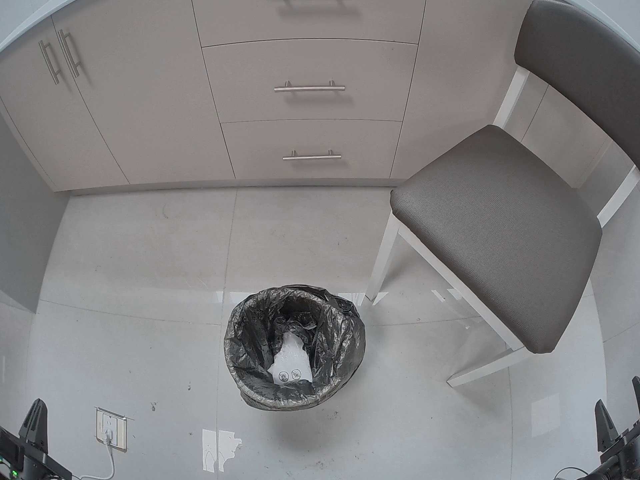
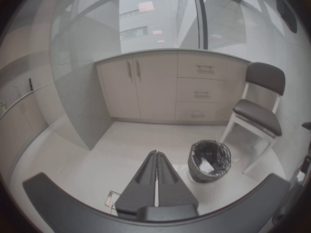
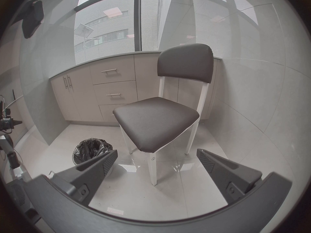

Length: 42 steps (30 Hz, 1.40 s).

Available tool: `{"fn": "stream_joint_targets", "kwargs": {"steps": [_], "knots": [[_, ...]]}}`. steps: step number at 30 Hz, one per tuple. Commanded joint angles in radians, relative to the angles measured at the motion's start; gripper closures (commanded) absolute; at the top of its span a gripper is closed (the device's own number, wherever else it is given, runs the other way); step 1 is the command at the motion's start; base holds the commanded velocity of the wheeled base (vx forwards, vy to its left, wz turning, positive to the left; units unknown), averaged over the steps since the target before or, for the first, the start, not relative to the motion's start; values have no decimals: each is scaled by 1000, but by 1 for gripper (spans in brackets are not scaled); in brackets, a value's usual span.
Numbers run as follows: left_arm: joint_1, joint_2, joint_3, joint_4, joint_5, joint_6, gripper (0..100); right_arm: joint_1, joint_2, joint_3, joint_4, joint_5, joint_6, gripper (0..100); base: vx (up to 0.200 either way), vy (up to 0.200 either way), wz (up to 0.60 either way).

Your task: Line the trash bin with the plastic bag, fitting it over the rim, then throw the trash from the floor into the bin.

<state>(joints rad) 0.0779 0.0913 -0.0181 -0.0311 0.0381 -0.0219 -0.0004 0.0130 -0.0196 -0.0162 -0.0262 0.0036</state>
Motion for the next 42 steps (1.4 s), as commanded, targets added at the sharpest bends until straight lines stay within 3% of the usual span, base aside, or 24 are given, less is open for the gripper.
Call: {"fn": "stream_joint_targets", "kwargs": {"steps": [1,12,20,42], "knots": [[0,7,13,49,-52,27,100,-1,-13,20,13,19,-17,0,0,0,0],[-3,5,17,37,-52,43,100,0,-13,20,15,20,-17,0,0,0,0],[-78,-91,18,36,-49,40,100,0,-13,20,15,20,-17,0,0,0,0],[-78,-91,18,34,-50,37,100,0,-13,20,13,20,-7,0,0,0,0]]}}
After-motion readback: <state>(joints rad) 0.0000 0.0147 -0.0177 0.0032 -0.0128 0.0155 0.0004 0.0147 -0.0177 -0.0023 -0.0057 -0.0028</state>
